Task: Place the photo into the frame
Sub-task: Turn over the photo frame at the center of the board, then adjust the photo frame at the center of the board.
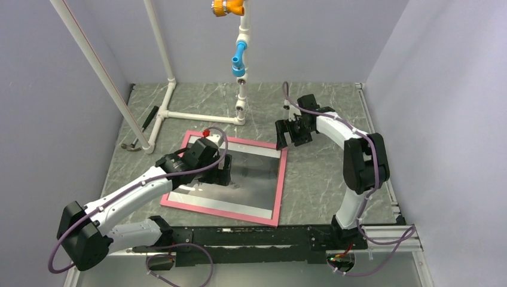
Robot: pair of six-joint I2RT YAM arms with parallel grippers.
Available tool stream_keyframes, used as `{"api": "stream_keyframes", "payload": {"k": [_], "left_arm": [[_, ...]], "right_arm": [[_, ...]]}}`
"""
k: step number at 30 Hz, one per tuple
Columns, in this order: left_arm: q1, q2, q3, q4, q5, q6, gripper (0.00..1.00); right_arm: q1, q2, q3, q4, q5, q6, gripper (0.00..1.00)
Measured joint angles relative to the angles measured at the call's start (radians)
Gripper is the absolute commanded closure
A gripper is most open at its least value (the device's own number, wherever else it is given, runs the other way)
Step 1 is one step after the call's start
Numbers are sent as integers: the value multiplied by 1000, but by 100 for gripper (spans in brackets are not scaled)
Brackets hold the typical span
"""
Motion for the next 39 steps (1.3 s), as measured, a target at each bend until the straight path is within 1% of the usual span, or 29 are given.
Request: {"api": "stream_keyframes", "payload": {"k": [5,9,11,15,18,22,25,29,34,39], "left_arm": [[3,-48,-58,-42,6,-71,1],[3,-111,-116,-81,14,-154,1],[3,-151,-153,-107,18,-206,1],[3,-238,-239,-164,18,-333,1],[3,-277,-297,-192,18,-410,1],[3,-262,-344,-182,23,-475,0],[4,-230,-368,-145,31,-505,1],[14,-190,-386,-95,50,-516,1],[27,-140,-386,-75,84,-512,1],[39,-104,-381,-73,109,-501,1]], "right_arm": [[0,-109,-3,73,26,9,0],[0,-135,-2,159,13,39,0],[0,-104,25,165,-3,59,0],[2,10,114,184,-26,106,0],[8,77,127,206,-31,138,0],[21,162,165,201,-31,150,0],[41,214,187,201,-37,150,0],[68,230,184,203,-72,149,0],[98,180,90,240,-146,150,0],[102,70,-72,294,-145,138,0]]}}
